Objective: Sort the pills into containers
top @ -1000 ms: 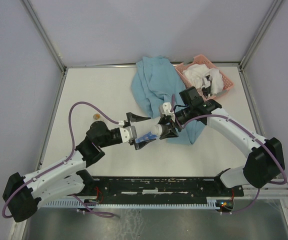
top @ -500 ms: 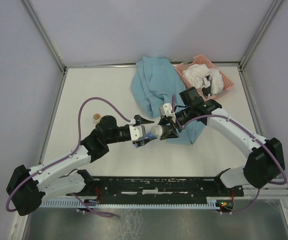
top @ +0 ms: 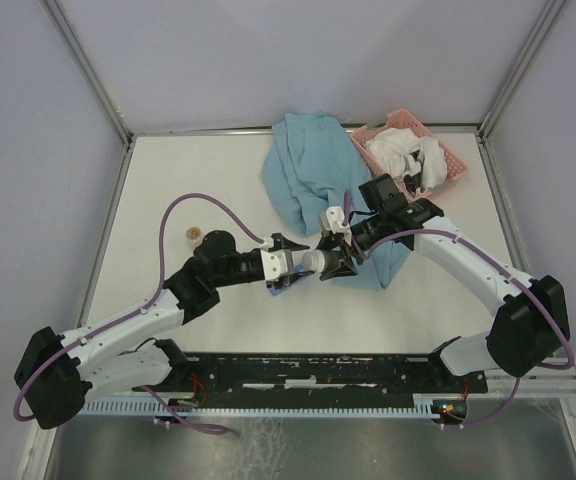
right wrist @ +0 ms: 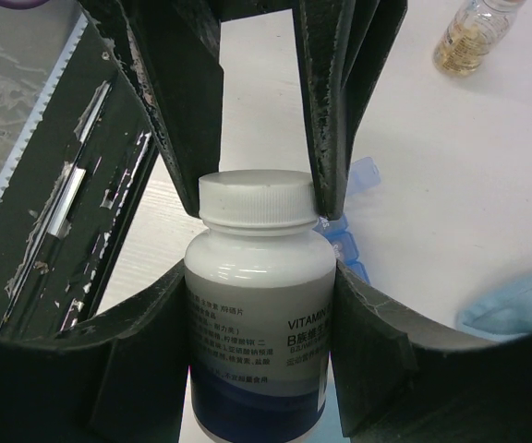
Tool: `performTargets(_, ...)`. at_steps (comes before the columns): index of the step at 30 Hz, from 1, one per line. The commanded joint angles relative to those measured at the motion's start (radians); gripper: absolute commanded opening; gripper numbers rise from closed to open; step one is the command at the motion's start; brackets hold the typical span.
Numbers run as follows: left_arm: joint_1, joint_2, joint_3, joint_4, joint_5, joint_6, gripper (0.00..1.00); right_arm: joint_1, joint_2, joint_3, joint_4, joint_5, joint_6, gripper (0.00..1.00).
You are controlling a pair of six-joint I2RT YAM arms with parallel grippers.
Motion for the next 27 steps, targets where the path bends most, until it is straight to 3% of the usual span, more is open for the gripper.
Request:
performTargets(1, -0.003, -0.001, 0.033, 0.037, 0.02, -0.011, 0.47, -0.005, -0.019, 0.01, 0.001, -0.054, -0.015, 0.04)
performTargets(4, -0.002, -0.002, 0.038, 0.04, 0.017, -0.056, 0.36, -0.004, -0.018, 0.011, 0.002, -0.05, -0.013, 0.04)
performTargets(10, -0.002, -0.002, 0.03, 0.099, -0.007, -0.258, 0.27, -0.006, -0.004, 0.022, 0.054, 0.015, 0.076, 0.04)
performTargets(14, -0.002, 0.011, 0.051, 0.114, -0.116, -0.572, 0.12, -0.01, 0.002, 0.024, 0.118, 0.078, 0.17, 0.04)
performTargets(19, -0.002, 0.041, 0.127, 0.027, -0.277, -1.092, 0.04, -0.016, 0.006, 0.016, 0.179, 0.153, 0.254, 0.03)
performTargets(23, -0.003, 0.06, 0.197, -0.101, -0.351, -1.316, 0.03, -0.018, 0.007, 0.02, 0.188, 0.175, 0.272, 0.03)
performTargets(27, -0.003, 0.09, 0.262, -0.208, -0.376, -1.439, 0.03, -0.02, 0.007, 0.02, 0.193, 0.186, 0.279, 0.03)
